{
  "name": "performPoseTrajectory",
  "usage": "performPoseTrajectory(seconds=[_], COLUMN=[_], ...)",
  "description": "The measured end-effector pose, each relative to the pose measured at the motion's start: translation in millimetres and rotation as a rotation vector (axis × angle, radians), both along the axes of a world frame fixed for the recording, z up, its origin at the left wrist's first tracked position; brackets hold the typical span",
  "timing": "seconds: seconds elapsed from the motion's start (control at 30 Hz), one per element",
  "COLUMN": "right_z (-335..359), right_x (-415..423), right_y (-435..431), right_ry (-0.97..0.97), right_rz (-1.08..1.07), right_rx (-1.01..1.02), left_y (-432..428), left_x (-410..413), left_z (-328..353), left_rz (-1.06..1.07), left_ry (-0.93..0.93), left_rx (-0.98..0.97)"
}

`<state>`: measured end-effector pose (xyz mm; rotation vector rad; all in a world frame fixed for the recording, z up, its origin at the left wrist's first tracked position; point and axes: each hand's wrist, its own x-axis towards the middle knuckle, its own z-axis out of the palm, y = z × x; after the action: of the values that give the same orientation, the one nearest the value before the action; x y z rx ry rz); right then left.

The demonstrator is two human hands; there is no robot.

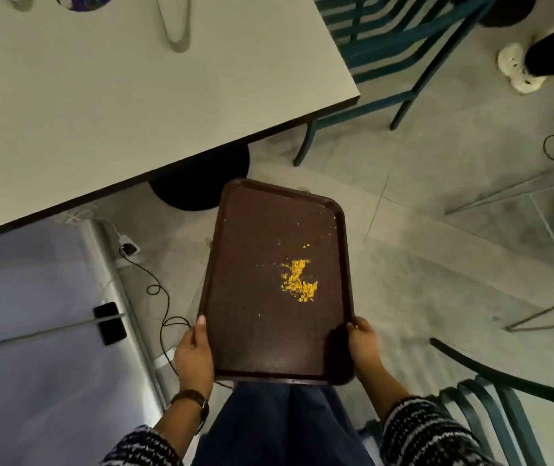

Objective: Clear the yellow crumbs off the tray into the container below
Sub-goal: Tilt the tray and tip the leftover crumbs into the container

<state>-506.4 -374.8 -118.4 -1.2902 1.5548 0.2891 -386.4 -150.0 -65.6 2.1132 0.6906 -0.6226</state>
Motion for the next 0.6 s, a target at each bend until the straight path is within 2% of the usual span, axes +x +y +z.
performPoseTrajectory(seconds=[0.23, 0.4, 0.6], right_z=[-96, -139, -172], right_x=[30, 44, 59], right_y=[-23, -22, -25], right_ry=[0.003, 0.012, 0.077], right_rz=[0.035, 0.022, 0.017], right_rx=[0.161, 0.214, 0.221], left_y=[-36, -57, -84], left_x=[41, 66, 101], left_z=[-71, -102, -118], left_rz=[-0.058, -0.115, -0.284], left_ry=[-0.045, -0.046, -0.022], left_rx=[0.059, 0.067, 0.064])
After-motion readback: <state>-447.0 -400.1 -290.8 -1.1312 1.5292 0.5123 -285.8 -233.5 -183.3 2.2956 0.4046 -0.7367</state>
